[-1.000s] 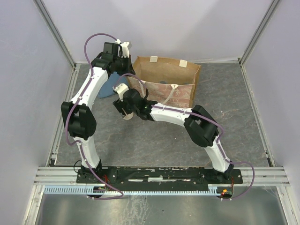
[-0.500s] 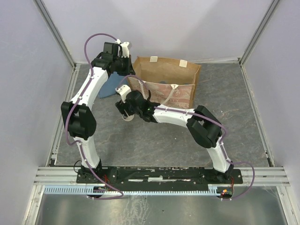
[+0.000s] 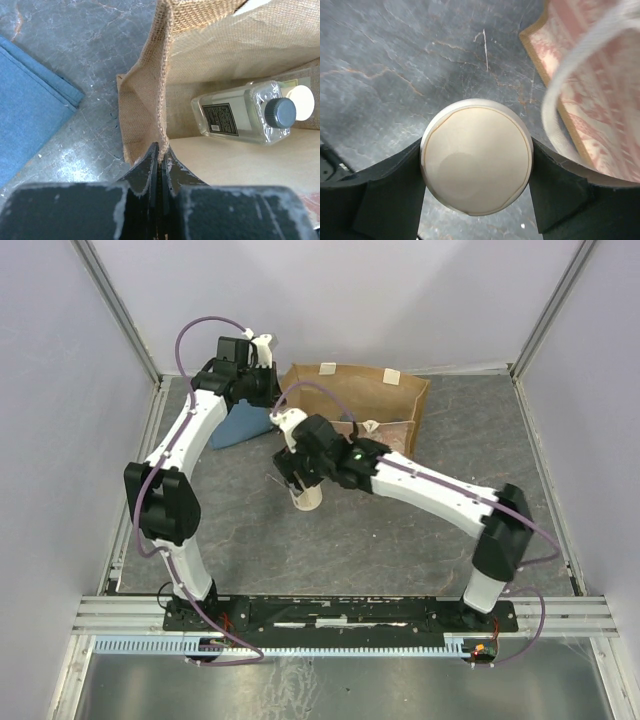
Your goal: Place the personal care products into the canvas bag
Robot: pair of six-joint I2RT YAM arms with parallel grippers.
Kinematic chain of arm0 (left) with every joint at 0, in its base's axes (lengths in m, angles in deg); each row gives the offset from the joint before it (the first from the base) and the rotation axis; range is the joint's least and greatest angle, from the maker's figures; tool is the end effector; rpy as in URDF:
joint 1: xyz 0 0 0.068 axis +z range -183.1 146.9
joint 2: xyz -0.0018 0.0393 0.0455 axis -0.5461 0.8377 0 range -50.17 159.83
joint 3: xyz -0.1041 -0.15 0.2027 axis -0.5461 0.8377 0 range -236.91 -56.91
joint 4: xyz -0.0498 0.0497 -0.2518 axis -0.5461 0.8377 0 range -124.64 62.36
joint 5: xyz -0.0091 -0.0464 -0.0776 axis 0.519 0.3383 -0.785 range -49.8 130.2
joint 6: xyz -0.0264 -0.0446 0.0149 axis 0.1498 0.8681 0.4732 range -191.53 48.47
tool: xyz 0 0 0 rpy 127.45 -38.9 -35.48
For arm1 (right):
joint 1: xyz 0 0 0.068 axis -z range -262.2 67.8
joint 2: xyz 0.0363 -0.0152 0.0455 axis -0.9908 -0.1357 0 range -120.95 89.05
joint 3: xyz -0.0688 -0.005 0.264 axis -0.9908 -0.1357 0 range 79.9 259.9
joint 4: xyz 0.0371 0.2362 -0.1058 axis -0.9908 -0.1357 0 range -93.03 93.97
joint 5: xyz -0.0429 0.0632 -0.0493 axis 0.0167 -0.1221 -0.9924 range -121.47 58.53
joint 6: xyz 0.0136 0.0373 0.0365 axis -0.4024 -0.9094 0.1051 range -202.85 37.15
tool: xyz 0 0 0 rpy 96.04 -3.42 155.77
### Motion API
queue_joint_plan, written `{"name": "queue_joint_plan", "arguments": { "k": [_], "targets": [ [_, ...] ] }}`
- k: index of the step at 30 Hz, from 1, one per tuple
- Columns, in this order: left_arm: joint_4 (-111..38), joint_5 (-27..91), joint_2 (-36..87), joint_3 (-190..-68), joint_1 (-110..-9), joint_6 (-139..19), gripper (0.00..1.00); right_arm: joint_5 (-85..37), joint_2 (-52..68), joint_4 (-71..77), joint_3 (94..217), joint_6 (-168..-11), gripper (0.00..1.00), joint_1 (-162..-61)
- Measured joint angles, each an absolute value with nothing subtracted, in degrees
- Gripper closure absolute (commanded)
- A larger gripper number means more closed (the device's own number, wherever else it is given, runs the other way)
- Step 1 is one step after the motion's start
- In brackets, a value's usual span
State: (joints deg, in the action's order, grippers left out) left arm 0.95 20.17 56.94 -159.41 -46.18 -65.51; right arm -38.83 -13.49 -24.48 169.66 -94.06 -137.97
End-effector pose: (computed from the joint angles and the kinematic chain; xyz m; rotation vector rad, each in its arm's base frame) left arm 0.4148 -0.1088 0.3366 0.3267 2.2621 -0.5720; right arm 0.2354 0.3377 0.3035 -0.8190 2.1776 0.4570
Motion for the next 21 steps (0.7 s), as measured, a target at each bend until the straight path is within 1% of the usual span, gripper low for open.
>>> {"name": "queue_joint_plan", "arguments": {
  "k": [6, 9, 15, 21],
  "targets": [
    [-0.4, 20.4, 53.3, -155.1, -46.5, -65.4, 0.97, -41.4, -3.0, -33.6, 177.0, -95.5, 1.0, -138.0],
    [-0.5, 20.9, 51.6, -153.8, -47.6, -65.4, 0.97, -43.3, -0.2, -35.8, 182.5, -95.3, 1.0, -138.0],
    [-0.4, 22.2, 48.9, -152.7, -50.6, -65.4, 0.97, -46.3, -1.0, -37.8, 192.1, -91.9, 1.0, -136.3],
    [0.5, 22.7, 48.4, -152.5, -51.5, -65.4, 0.97, -45.7, -5.4, -34.2, 193.3, -90.1, 1.0, -128.7]
  ]
}}
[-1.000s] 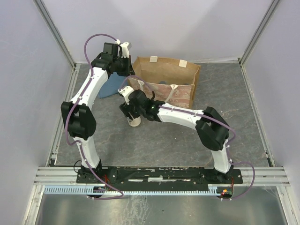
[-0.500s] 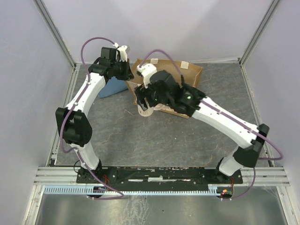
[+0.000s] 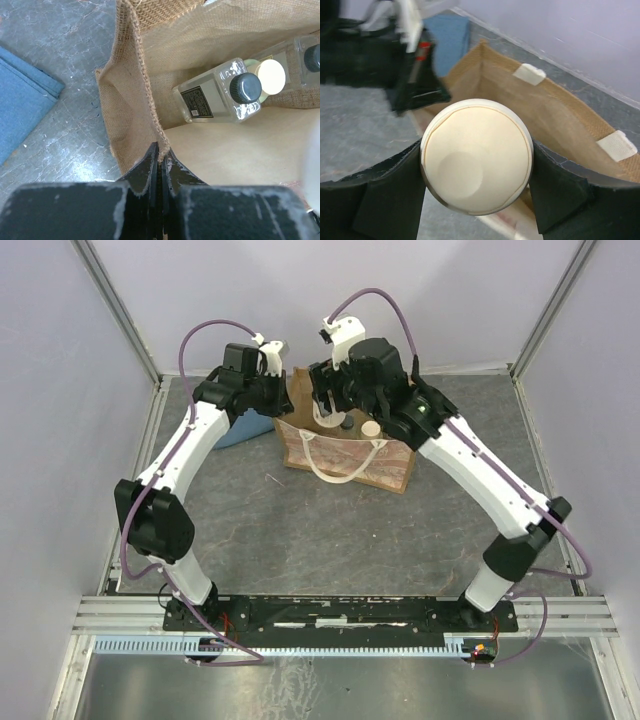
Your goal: Place the personal care products into the canvas bag
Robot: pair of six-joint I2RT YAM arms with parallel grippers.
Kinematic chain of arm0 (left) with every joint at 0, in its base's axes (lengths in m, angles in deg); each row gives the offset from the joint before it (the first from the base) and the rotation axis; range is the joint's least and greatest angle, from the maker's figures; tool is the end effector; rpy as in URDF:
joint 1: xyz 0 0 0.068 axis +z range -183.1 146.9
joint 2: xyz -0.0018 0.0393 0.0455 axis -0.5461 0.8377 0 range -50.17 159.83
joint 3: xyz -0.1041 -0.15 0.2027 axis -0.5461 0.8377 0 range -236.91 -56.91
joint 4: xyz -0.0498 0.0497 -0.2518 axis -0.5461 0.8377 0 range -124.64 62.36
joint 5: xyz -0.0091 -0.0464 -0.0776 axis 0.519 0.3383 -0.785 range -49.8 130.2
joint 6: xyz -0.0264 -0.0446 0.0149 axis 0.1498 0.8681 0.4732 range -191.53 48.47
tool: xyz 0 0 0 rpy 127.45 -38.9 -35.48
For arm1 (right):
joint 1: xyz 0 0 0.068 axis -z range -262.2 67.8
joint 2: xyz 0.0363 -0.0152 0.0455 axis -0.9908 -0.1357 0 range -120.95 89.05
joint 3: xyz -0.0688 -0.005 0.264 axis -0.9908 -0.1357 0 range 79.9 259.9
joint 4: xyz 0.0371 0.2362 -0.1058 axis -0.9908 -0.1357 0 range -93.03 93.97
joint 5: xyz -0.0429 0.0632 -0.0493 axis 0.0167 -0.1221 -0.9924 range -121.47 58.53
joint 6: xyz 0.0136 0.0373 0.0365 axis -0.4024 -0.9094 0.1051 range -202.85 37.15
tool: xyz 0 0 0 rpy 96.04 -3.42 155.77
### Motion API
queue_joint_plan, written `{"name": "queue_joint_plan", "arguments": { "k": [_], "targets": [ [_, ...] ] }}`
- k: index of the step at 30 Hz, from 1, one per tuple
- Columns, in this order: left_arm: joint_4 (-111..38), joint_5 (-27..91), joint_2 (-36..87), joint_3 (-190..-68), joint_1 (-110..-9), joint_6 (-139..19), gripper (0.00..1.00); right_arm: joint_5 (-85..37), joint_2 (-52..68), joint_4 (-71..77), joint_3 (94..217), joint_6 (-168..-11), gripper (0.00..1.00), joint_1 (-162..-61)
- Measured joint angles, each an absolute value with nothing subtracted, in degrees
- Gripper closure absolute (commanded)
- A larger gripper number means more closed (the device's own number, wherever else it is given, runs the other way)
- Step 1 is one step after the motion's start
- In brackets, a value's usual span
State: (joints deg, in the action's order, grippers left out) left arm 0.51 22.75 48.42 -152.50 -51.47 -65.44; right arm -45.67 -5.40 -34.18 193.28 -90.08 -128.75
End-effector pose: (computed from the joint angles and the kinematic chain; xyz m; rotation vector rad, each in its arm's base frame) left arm 0.3687 -0.1336 0.3550 0.4086 2.2247 -0.5705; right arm 0.2507 0.2518 0.4772 -0.4831 1.8539 0.4012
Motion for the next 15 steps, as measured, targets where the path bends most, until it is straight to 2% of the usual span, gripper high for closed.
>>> {"name": "queue_joint_plan", "arguments": {
  "k": [5, 15],
  "targets": [
    [0.9, 22.7, 48.4, -152.5, -51.5, -65.4, 0.97, -45.2, -10.3, -26.6, 189.2, -87.7, 1.0, -125.0],
    [1.9, 22.1, 47.7, -152.5, -51.6, -65.4, 0.97, -39.9, -16.5, -11.7, 179.2, -87.5, 1.0, -124.3]
  ]
}}
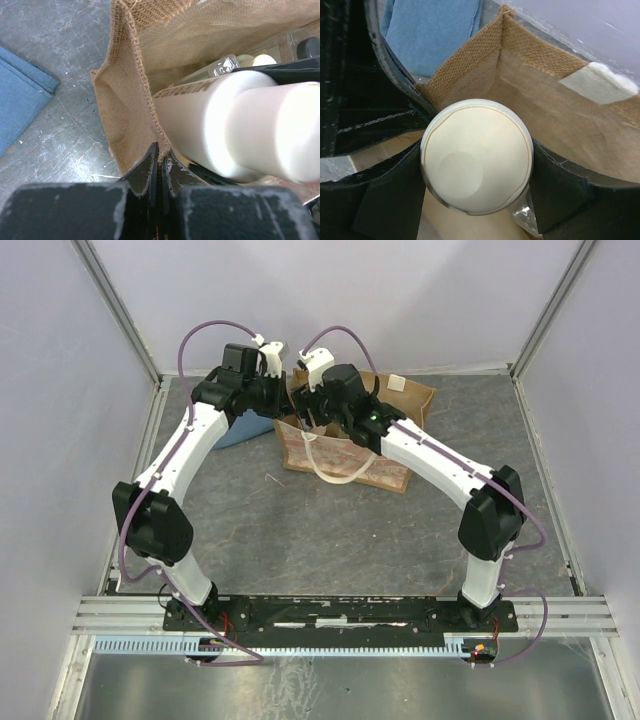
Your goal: Place the personal care products into the canvas bag
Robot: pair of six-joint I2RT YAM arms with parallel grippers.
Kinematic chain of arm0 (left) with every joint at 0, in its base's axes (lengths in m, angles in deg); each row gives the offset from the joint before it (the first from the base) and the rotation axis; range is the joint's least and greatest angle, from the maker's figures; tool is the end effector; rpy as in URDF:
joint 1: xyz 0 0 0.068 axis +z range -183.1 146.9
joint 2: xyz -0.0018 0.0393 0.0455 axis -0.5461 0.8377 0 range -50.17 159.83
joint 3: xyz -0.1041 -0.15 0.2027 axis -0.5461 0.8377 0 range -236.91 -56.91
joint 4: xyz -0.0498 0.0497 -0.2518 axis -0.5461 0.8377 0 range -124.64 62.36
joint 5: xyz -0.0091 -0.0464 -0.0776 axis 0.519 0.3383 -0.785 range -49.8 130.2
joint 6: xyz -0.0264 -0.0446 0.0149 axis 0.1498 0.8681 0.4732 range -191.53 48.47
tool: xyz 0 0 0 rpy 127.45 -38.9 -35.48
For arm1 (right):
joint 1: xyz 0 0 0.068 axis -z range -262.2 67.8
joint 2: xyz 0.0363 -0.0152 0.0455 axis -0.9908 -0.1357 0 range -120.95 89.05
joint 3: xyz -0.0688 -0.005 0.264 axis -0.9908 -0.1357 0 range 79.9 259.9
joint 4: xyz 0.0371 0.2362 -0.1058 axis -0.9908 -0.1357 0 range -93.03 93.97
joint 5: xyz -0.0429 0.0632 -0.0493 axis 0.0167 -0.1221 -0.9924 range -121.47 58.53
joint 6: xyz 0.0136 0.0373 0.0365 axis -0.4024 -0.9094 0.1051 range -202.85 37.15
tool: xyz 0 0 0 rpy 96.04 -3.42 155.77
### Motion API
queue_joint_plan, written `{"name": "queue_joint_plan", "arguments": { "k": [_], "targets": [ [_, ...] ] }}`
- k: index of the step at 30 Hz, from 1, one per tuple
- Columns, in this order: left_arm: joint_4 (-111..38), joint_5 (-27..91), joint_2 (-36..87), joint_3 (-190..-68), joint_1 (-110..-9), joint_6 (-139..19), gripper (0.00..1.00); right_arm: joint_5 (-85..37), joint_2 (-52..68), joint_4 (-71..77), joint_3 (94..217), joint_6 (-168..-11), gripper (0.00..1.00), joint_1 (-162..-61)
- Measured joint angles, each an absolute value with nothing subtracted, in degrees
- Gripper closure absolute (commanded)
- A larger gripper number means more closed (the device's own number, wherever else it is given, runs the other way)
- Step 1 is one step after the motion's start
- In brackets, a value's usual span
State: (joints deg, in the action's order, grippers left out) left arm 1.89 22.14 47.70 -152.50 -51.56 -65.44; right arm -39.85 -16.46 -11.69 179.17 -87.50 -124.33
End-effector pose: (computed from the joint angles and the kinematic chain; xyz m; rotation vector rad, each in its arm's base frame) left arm 0.3639 -0.1330 0.3577 0.4159 2.2353 -0.5829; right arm 0.3313 0.2925 0.3601 -0.5399 1.8942 0.3955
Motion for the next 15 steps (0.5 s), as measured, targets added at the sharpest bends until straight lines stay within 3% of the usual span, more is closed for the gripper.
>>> {"name": "queue_joint_plan", "arguments": {
  "k": [15],
  "targets": [
    [3.1, 22.0, 47.0, -152.4, -51.6, -65.4, 0.97, -39.4, -21.0, 3.2, 170.1, -85.5, 1.0, -123.3]
  ]
}}
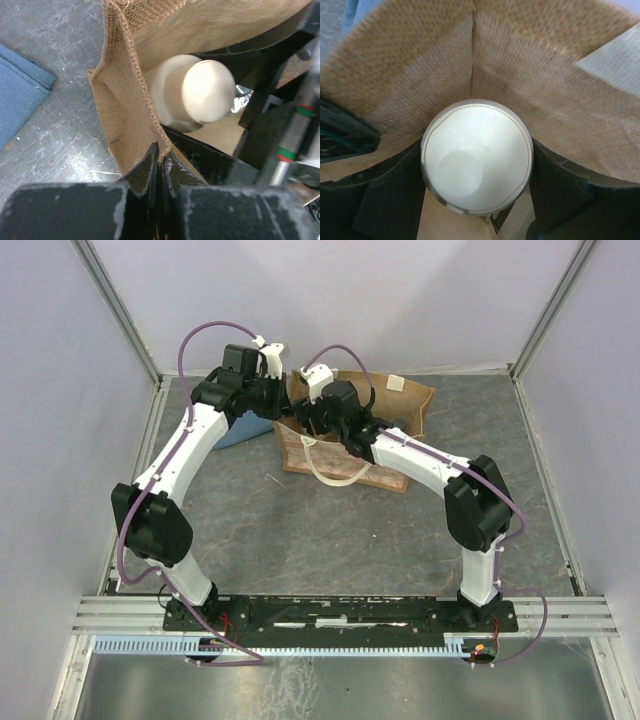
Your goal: Place the personal care products into the canvas bag
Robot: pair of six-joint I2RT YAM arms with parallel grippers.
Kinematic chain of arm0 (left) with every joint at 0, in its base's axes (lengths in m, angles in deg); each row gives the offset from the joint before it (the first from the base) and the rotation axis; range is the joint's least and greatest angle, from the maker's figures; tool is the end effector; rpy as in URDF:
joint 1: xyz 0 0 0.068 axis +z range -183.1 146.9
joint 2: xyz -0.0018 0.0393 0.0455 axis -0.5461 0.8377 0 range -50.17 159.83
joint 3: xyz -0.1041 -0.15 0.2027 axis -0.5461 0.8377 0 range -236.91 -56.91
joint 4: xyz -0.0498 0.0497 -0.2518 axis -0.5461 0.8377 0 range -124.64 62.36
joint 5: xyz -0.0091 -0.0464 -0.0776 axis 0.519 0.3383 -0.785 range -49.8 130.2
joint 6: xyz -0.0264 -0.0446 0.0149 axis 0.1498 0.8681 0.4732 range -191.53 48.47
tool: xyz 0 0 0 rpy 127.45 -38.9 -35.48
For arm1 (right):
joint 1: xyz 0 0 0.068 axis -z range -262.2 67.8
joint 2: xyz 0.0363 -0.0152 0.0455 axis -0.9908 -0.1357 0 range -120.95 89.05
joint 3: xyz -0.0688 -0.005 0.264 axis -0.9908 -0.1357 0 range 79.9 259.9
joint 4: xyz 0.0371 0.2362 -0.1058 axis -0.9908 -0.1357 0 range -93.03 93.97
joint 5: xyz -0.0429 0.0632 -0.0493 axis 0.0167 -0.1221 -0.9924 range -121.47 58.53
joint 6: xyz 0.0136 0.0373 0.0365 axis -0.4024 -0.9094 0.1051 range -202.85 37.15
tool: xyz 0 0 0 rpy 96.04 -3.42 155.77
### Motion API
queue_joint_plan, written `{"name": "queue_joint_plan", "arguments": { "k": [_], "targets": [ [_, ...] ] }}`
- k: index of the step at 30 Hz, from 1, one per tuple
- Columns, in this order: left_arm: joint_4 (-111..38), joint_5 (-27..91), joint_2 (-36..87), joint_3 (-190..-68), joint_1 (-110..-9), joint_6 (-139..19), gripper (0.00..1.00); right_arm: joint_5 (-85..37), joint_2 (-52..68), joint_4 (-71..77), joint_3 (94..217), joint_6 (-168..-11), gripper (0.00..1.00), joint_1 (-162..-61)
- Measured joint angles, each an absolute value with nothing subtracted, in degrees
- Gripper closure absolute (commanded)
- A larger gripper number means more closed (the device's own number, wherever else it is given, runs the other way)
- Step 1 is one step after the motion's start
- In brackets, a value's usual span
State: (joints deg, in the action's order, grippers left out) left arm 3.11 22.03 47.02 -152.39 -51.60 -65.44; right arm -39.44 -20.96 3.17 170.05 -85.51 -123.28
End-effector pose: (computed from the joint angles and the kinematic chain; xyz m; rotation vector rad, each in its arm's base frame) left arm 0.3596 -0.1319 0.3596 0.4173 2.2466 -0.5850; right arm 0.3525 0.3006 0.2962 -0.5512 1.8664 0.3752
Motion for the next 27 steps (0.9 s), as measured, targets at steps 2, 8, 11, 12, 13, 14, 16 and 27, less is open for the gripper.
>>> {"name": "queue_joint_plan", "arguments": {
  "k": [2, 8, 11, 12, 13, 14, 16, 27],
  "targets": [
    [3.2, 22.0, 47.0, -152.4, -51.6, -65.4, 0.97, -39.6, -22.0, 4.3, 169.2, -85.5, 1.0, -123.2],
    [3.6, 21.9, 47.0, -152.4, -51.6, -65.4, 0.97, -41.1, -23.3, 8.5, 166.6, -84.6, 1.0, -123.2],
    [3.8, 21.9, 47.0, -152.4, -51.6, -65.4, 0.97, -41.6, -23.3, 10.1, 166.0, -84.4, 1.0, -123.2],
    [3.9, 22.0, 47.0, -152.4, -51.6, -65.4, 0.97, -41.7, -23.3, 10.4, 165.8, -84.3, 1.0, -123.2],
    [3.9, 22.0, 47.0, -152.4, -51.6, -65.4, 0.97, -41.9, -23.3, 10.4, 165.8, -84.2, 1.0, -123.2],
    [3.9, 22.0, 47.0, -152.4, -51.6, -65.4, 0.97, -42.0, -23.3, 10.4, 165.8, -84.1, 1.0, -123.3],
    [4.0, 22.0, 47.0, -152.4, -51.6, -65.4, 0.97, -42.2, -23.3, 10.3, 165.8, -84.0, 1.0, -123.3],
    [4.1, 22.0, 47.0, -152.4, -51.6, -65.4, 0.97, -45.4, -22.9, 9.0, 165.5, -83.4, 1.0, -122.9]
  ]
}}
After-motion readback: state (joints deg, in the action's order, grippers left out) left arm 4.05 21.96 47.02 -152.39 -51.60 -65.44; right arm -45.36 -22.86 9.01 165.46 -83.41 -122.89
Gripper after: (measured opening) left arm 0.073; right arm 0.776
